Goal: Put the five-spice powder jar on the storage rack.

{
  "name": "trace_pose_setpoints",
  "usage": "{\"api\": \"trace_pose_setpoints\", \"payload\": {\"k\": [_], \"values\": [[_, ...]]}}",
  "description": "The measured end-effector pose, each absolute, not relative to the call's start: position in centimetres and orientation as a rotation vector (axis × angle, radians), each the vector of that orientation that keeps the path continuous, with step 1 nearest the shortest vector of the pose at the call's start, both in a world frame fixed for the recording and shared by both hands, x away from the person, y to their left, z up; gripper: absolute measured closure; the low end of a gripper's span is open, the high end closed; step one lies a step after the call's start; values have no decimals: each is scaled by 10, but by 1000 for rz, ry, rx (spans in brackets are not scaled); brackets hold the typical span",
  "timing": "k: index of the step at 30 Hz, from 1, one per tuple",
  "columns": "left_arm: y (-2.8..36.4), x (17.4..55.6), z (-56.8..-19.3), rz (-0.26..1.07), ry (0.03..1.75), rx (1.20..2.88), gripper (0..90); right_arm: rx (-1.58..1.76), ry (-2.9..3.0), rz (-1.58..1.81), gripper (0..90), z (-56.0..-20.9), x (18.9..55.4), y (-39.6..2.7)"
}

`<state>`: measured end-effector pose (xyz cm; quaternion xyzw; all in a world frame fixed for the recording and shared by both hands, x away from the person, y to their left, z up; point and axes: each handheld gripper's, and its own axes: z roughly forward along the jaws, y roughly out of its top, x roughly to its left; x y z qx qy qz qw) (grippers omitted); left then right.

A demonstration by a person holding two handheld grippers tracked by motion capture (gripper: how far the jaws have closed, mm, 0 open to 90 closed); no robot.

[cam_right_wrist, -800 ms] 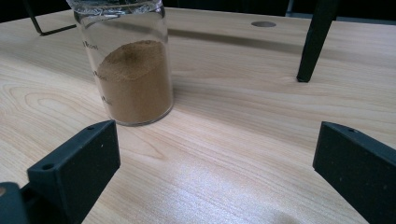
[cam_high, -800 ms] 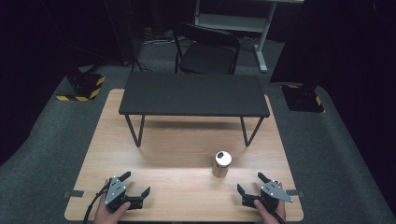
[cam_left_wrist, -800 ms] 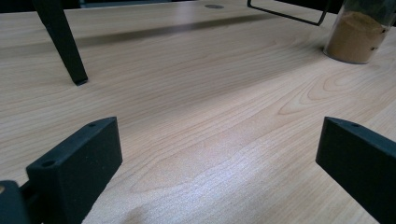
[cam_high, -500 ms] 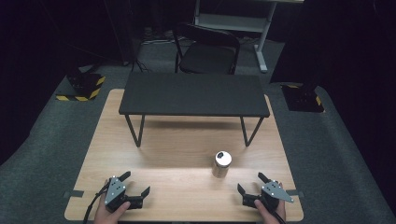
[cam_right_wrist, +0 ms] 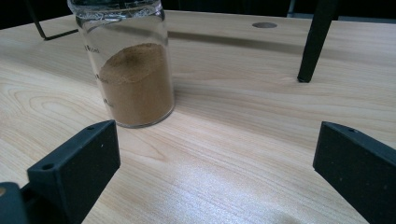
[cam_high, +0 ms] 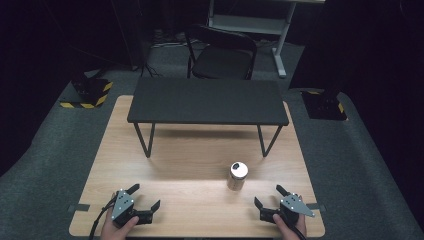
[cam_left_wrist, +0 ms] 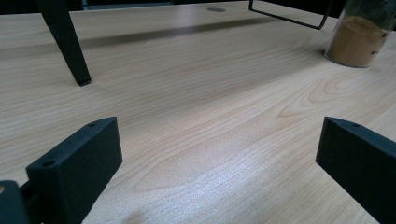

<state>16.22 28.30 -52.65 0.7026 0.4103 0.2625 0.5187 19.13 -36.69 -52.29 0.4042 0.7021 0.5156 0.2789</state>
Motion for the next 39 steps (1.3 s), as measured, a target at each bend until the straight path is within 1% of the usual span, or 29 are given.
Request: {"api": "trace_pose_setpoints", "payload": {"k": [15, 24, 33, 39], "values": [[284, 163, -527, 624, 980, 1685, 6, 1094, 1830, 1430, 4, -522, 185, -369], [285, 163, -527, 621, 973, 1682, 6, 1038, 1774, 1493, 2, -511, 175, -367], [285, 163, -527, 618, 977, 1680, 6, 992, 1797, 1510, 2, -506, 174, -353], [286, 163, -528, 615, 979, 1674, 6, 984, 1838, 1509, 2, -505, 185, -337]]}}
